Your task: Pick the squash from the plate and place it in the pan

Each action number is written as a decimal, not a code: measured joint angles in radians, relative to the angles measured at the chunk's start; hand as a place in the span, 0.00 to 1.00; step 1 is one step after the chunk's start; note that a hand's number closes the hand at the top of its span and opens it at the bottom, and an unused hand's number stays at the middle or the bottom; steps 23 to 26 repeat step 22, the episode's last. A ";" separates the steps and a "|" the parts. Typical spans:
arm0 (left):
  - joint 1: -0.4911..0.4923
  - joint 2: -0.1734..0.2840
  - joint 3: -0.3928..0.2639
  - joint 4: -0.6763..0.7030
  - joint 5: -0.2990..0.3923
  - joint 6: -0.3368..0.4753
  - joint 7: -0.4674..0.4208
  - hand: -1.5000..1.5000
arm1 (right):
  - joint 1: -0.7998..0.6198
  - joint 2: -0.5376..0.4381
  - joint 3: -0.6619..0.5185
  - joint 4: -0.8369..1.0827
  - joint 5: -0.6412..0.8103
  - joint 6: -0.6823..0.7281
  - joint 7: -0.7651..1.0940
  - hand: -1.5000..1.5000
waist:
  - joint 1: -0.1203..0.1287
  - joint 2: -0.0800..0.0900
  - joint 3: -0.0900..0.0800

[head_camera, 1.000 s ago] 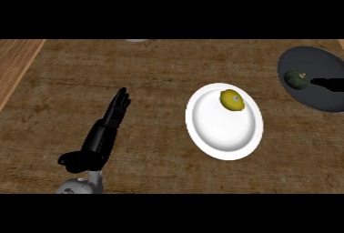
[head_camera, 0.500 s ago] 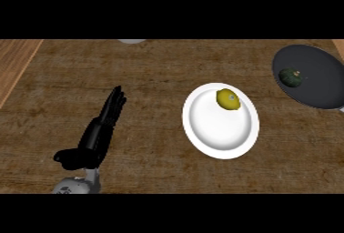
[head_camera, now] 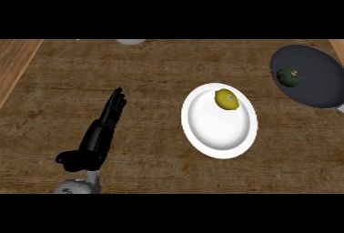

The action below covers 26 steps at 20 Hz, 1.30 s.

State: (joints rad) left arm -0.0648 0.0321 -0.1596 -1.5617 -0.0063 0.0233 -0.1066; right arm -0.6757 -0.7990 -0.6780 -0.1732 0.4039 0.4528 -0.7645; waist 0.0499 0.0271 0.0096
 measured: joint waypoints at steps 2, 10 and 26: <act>0.001 0.003 0.001 -0.002 0.005 -0.007 0.000 0.50 | 0.009 -0.004 0.006 -0.008 0.001 -0.001 -0.002 0.00 | 0.001 -0.001 0.000; 0.023 -0.004 -0.009 -0.011 -0.006 0.000 -0.008 0.50 | 0.066 -0.008 0.037 -0.033 0.008 -0.017 -0.040 0.00 | -0.003 -0.005 0.000; 0.010 -0.007 -0.004 -0.010 -0.006 0.001 0.006 0.50 | 0.091 -0.017 0.076 -0.044 0.021 -0.076 -0.082 0.00 | -0.003 -0.006 -0.001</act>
